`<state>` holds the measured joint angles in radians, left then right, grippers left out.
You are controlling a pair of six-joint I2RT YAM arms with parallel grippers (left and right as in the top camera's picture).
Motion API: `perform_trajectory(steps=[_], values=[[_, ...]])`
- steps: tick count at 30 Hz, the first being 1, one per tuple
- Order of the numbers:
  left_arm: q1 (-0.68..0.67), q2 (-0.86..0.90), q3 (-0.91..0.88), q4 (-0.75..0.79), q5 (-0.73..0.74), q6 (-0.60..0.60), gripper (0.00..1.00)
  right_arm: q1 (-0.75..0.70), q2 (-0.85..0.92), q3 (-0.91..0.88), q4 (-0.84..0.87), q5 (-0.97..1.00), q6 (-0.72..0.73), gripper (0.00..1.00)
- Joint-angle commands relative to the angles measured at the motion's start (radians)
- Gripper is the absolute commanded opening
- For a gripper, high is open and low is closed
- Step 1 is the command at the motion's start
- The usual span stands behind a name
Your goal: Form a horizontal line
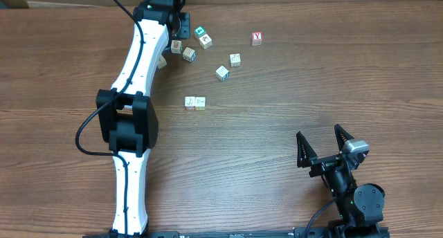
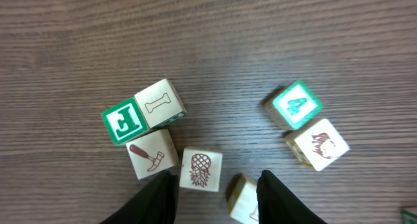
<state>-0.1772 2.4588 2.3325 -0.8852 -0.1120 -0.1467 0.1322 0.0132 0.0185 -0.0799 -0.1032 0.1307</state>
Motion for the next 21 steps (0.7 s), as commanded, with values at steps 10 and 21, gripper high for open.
perform_trajectory(steps=[10,21], values=[[0.009,0.103,-0.007,0.011,0.005,0.143,0.41,-0.003,-0.005,-0.01,0.003,0.008,0.002,1.0],[0.01,0.126,-0.007,0.015,0.005,0.143,0.35,-0.003,-0.005,-0.01,0.003,0.008,0.002,1.0]])
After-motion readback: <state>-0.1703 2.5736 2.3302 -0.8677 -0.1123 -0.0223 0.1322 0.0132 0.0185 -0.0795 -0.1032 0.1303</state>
